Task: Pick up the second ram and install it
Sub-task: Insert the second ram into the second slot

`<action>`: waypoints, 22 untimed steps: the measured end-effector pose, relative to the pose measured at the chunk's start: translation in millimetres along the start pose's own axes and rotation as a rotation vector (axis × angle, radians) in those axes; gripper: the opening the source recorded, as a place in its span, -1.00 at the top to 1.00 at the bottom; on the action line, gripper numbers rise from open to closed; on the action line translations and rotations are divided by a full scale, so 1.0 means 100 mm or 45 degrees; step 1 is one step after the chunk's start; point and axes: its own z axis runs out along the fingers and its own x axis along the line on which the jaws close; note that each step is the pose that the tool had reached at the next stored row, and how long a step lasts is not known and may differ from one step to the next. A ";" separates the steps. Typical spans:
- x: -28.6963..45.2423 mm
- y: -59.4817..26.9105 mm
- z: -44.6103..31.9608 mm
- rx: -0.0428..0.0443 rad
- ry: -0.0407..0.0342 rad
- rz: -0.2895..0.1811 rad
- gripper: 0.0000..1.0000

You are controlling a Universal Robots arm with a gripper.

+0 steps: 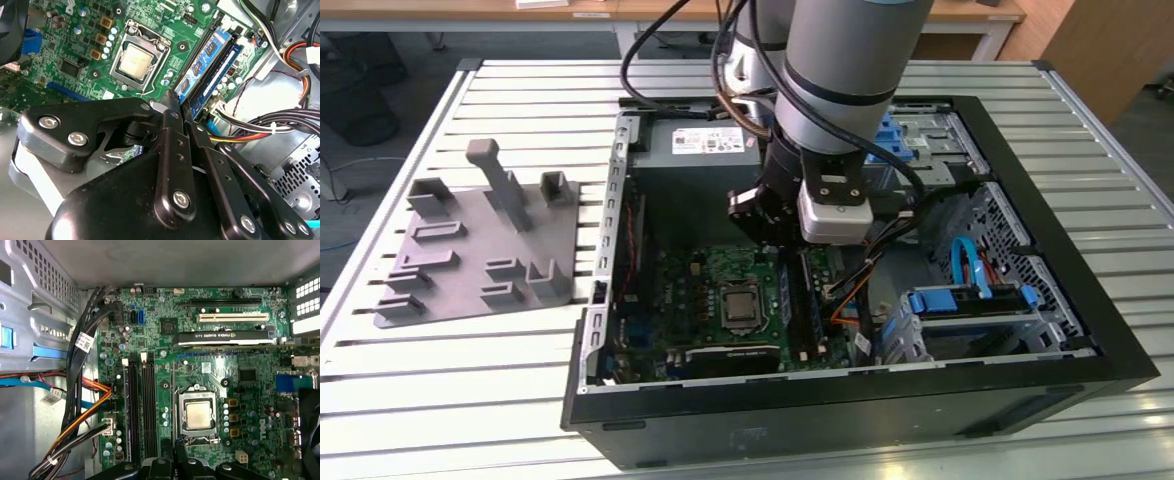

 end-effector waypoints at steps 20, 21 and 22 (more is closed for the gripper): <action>0.066 -0.003 0.016 -0.014 0.0006 0.001 0.73; 0.070 -0.003 0.019 -0.013 0.0007 0.001 0.73; 0.070 -0.003 0.022 -0.014 0.0007 0.001 0.73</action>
